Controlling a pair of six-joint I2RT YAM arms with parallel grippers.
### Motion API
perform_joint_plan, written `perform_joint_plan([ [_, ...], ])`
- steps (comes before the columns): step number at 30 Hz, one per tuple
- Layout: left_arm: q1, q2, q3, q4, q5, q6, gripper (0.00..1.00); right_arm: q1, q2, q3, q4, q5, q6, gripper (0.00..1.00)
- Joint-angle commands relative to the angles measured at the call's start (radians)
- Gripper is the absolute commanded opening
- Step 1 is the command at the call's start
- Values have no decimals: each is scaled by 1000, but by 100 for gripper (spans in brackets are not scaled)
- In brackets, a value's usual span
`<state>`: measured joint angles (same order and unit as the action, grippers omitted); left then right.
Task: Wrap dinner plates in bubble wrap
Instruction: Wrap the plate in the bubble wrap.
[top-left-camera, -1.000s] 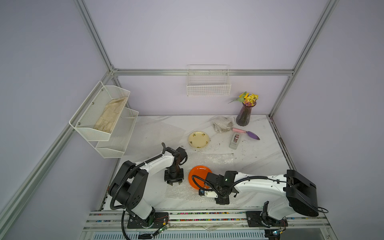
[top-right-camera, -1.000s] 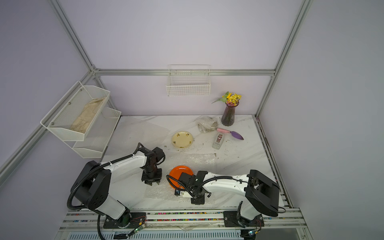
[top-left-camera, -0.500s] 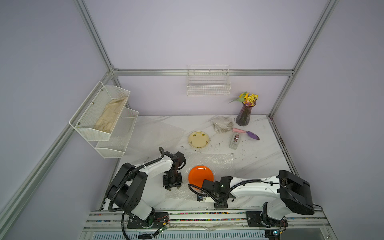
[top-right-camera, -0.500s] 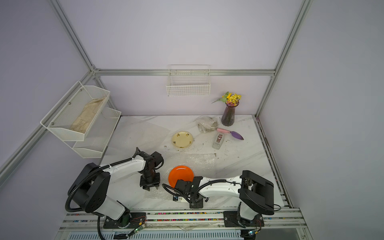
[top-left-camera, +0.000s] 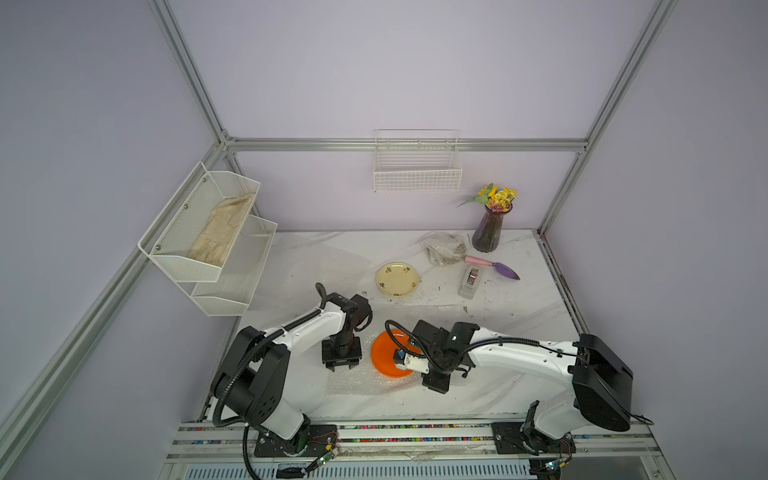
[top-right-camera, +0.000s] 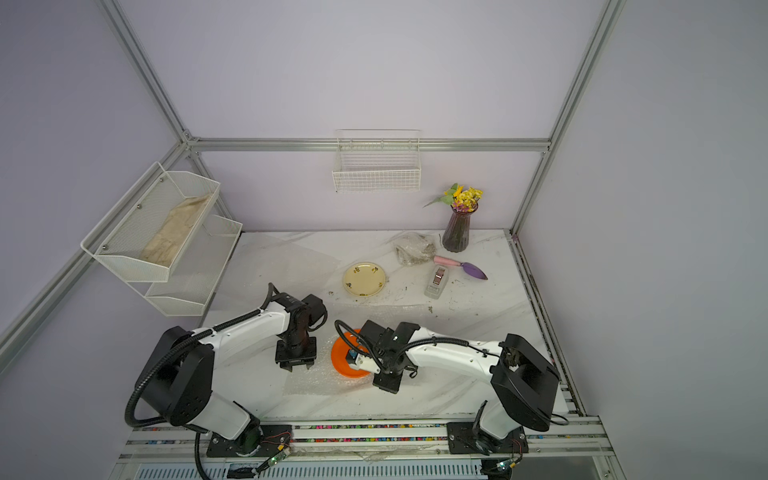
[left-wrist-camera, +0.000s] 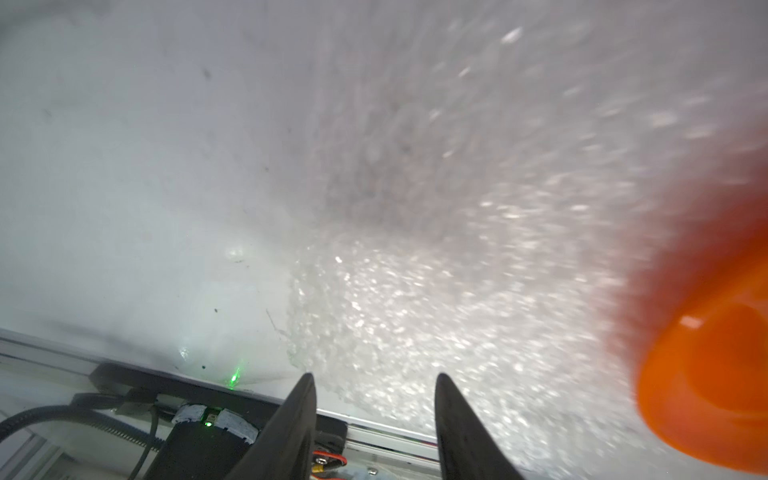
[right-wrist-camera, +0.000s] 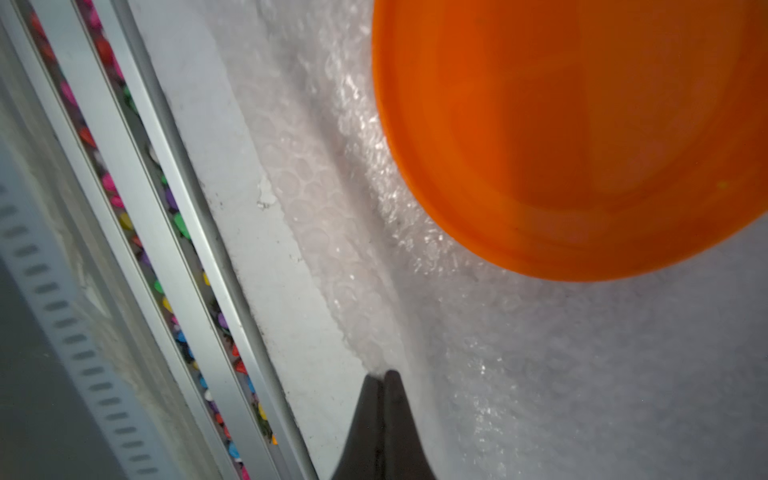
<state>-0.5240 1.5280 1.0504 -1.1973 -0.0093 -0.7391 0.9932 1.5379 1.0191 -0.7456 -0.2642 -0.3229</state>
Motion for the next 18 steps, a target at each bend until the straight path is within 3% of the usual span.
perform_joint_plan([
  [1,-7,-56,180,-22,16,75,44,-93,35,18,-16,-226,93,0],
  [8,-83,-68,207,128,253,114,38,-272,95,-17,108,-387,379,0],
  [14,-251,34,297,192,325,55,34,-399,96,-126,295,-452,711,0],
  [18,-297,103,355,184,341,97,34,-423,111,-142,312,-405,827,0],
])
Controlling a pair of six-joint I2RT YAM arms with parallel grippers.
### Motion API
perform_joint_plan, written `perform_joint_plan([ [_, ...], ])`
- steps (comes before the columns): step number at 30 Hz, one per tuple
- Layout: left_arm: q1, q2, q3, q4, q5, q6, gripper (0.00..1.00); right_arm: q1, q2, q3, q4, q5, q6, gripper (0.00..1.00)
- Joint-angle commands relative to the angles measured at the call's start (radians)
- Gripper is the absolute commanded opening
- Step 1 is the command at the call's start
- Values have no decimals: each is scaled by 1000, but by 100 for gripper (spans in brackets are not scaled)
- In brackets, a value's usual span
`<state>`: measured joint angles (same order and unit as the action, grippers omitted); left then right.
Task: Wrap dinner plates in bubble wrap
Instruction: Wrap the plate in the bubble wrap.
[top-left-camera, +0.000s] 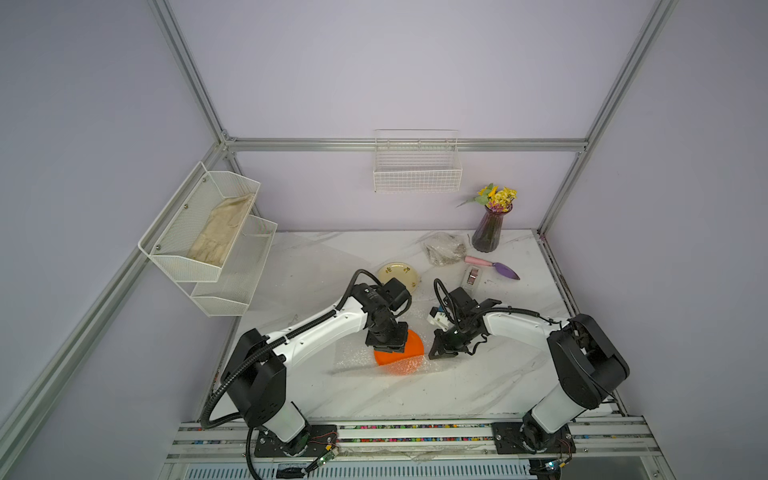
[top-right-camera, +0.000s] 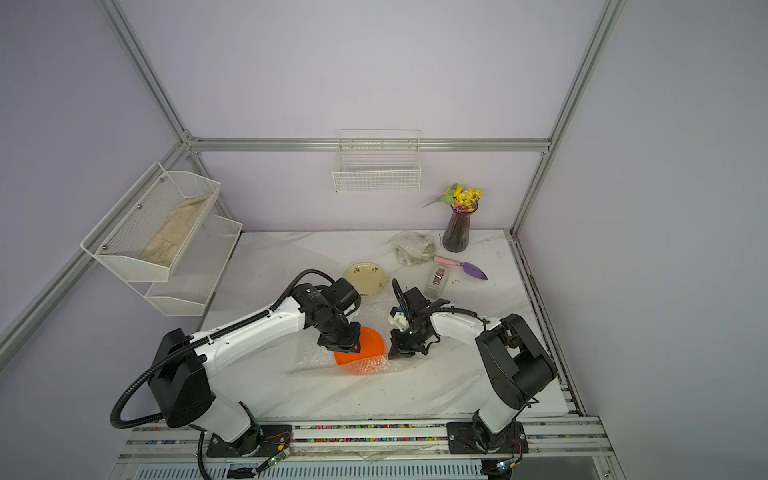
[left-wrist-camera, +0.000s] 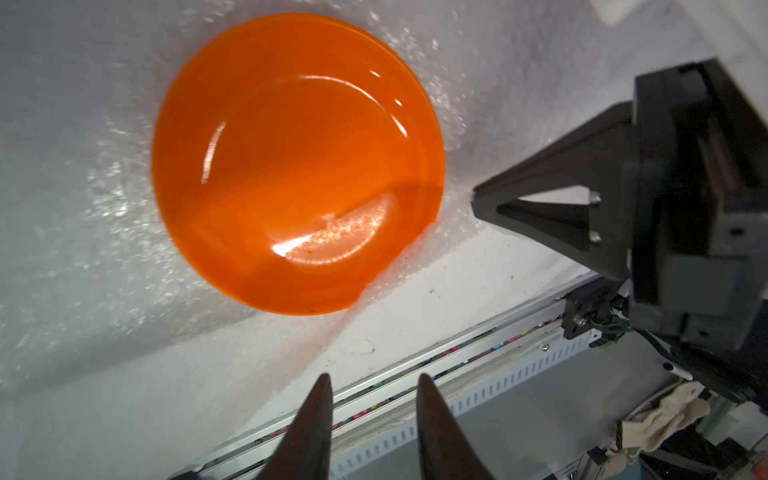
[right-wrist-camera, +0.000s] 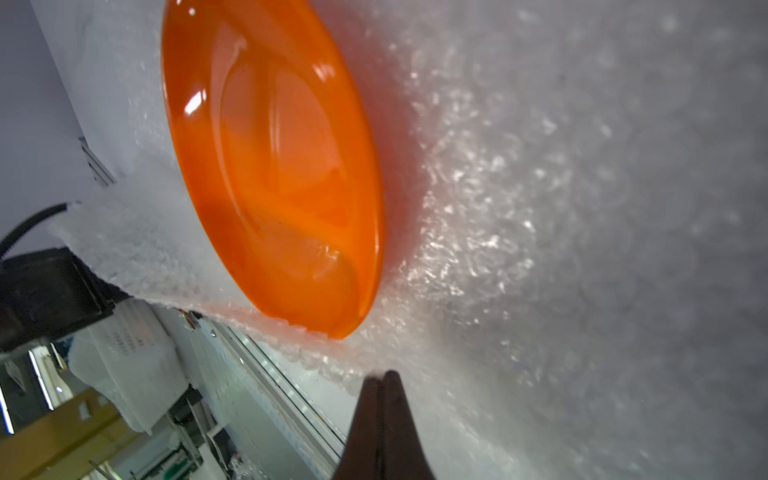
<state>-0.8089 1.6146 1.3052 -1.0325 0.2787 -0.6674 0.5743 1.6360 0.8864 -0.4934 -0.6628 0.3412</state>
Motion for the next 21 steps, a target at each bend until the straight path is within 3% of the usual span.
perform_joint_plan([
  [1,-14,34,104,13,56,35,34,-9,24,-10,60,-7,179,0],
  [6,-17,101,82,-3,51,79,33,-23,62,-6,60,17,271,0],
  [13,-18,241,53,-26,-73,127,31,-31,68,3,69,44,390,0],
  [21,-11,348,44,11,-123,141,30,-33,60,17,37,74,406,0],
])
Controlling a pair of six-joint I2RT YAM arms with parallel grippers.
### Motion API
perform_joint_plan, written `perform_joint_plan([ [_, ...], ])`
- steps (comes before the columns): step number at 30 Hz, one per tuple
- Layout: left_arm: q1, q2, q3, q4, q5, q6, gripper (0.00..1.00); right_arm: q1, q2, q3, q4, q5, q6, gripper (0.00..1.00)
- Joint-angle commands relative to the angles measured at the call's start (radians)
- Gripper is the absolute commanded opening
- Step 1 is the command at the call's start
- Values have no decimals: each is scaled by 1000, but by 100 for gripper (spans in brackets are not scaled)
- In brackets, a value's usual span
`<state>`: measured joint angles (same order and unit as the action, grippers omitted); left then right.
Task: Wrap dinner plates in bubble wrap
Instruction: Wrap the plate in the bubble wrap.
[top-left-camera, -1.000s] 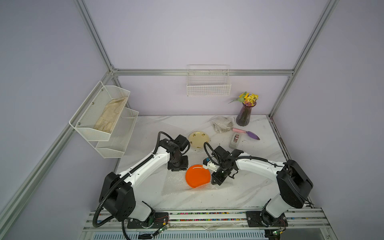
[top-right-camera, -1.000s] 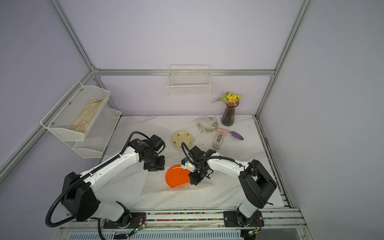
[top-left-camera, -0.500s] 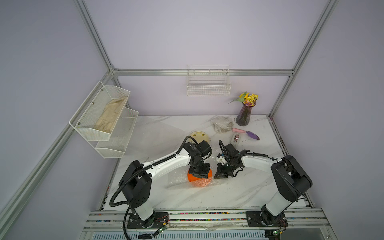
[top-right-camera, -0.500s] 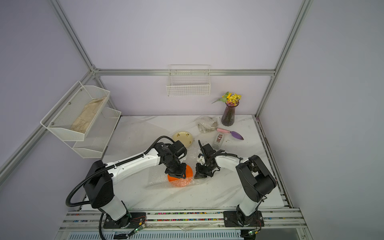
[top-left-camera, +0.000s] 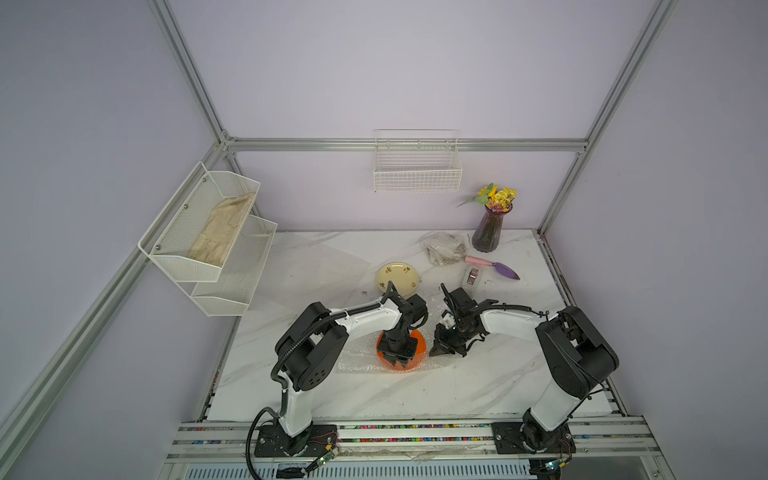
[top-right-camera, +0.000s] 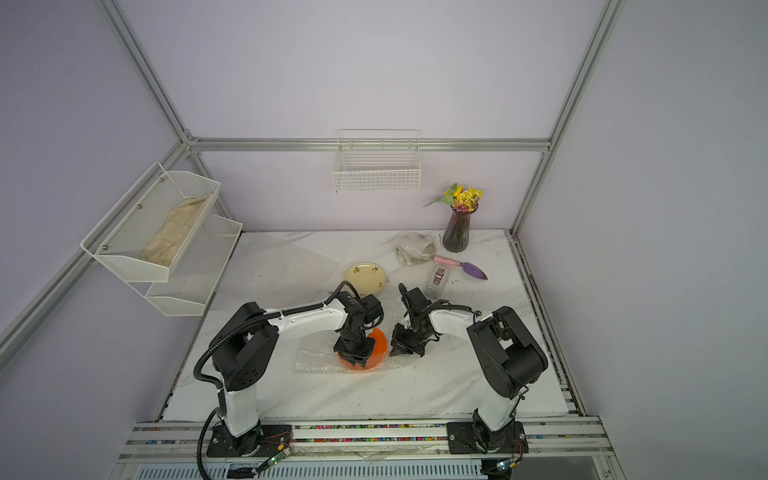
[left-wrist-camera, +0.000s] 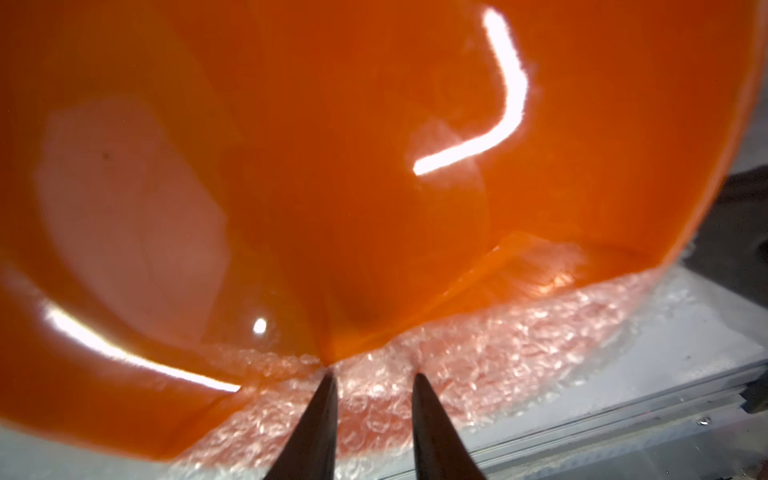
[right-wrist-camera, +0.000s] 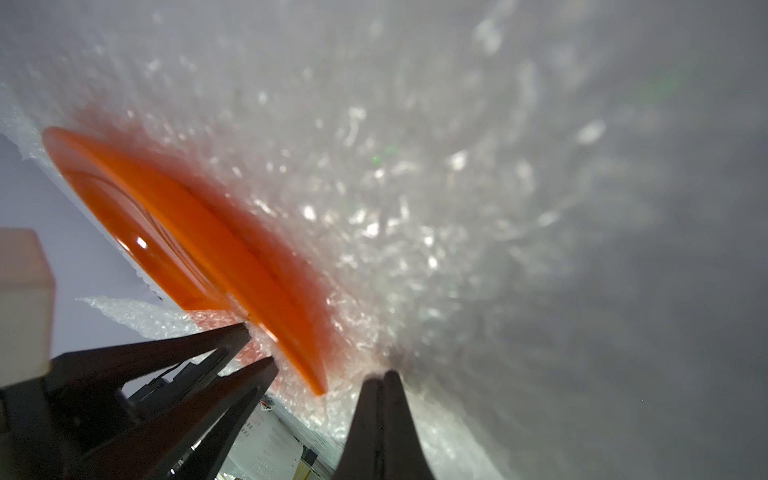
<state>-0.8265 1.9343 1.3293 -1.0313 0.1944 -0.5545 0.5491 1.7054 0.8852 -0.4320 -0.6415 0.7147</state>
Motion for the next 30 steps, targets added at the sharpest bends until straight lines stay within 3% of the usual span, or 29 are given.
perform_joint_plan([
  [1,9,41,12,7,-37,28,29,-8,-12,28,-33,61,33,0],
  [4,13,53,-18,14,-45,28,28,-9,-26,72,-71,126,32,0],
  [7,24,52,-39,13,-50,22,27,-11,-64,150,-206,278,-33,20],
  [10,32,54,-40,0,-69,12,27,-11,-120,213,-339,407,-125,26],
  [12,33,61,-31,-6,-69,13,26,-6,-170,209,-335,360,-134,24],
  [17,34,83,-18,-10,-64,14,26,71,-231,39,16,-49,18,17],
  [19,35,86,-15,-10,-63,19,26,102,-167,23,9,-69,24,17],
  [23,35,93,-7,-11,-63,30,26,59,-89,-2,-33,116,31,21],
  [27,34,89,-20,-13,-63,24,26,-23,-93,-43,-70,327,56,27],
  [30,35,85,-30,-12,-61,21,26,-114,-123,-94,-98,403,25,33],
])
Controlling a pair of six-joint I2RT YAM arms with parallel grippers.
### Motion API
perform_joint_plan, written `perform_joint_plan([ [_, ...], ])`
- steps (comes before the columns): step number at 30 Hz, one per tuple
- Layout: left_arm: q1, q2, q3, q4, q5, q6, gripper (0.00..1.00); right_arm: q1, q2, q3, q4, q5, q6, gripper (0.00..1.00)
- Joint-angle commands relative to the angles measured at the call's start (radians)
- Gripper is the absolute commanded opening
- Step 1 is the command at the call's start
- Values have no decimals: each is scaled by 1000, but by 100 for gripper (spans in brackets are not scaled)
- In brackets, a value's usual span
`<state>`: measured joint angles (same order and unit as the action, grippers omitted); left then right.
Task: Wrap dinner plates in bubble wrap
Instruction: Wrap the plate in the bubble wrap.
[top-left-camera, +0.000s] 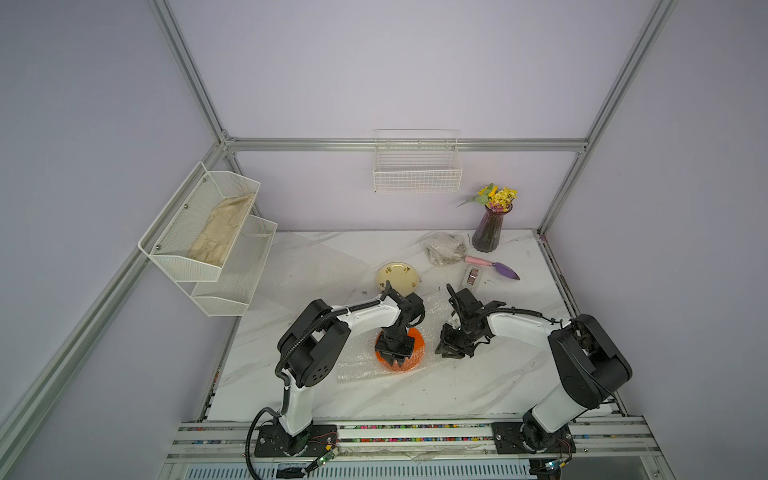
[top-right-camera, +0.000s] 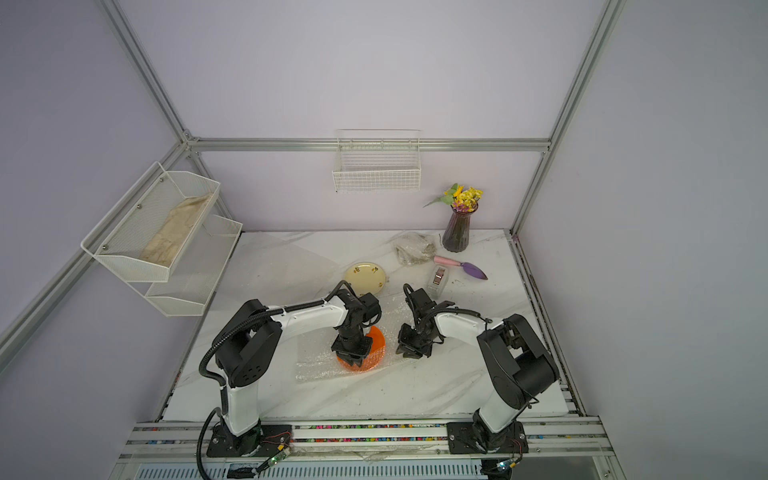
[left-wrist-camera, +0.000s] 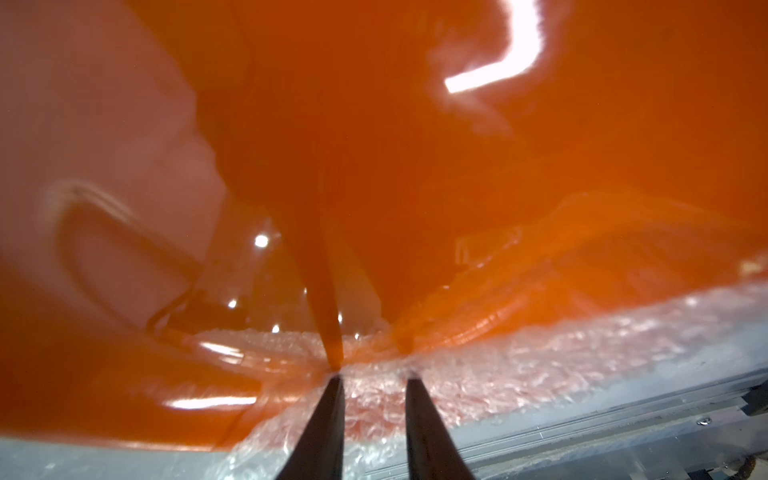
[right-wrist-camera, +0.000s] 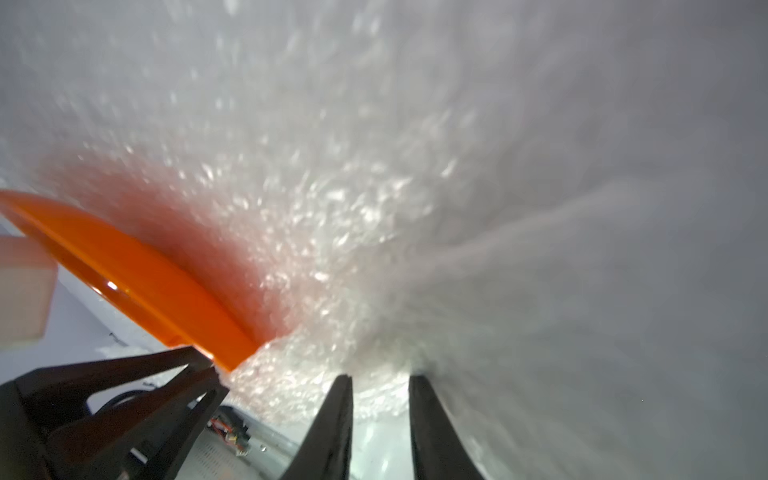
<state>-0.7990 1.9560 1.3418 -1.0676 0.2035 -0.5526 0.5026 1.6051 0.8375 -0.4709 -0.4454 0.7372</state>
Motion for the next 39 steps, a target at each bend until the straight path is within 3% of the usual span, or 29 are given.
perform_joint_plan([
  [1,8,63,-44,24,-69,20,26,-100,-36,-58,-71,221,-18,35],
  [5,8,65,-43,24,-66,27,26,-163,-96,-60,-129,248,-86,47],
  [10,7,69,-36,22,-63,28,26,-167,-137,-82,-62,123,-140,58],
  [16,8,71,-38,23,-59,26,26,-169,-61,-112,-6,47,-108,49],
  [21,8,70,-39,23,-59,25,26,-170,-132,-130,-51,66,-42,33],
  [26,7,63,-45,32,-59,22,26,-169,-145,-97,-148,96,-61,47],
  [31,8,65,-44,35,-57,20,26,-170,-118,-104,-120,60,-56,48],
  [34,7,63,-46,38,-55,16,26,-169,-112,-108,-88,65,-50,39],
  [39,9,33,-58,72,-60,10,23,-167,-181,-65,-64,110,-49,3],
])
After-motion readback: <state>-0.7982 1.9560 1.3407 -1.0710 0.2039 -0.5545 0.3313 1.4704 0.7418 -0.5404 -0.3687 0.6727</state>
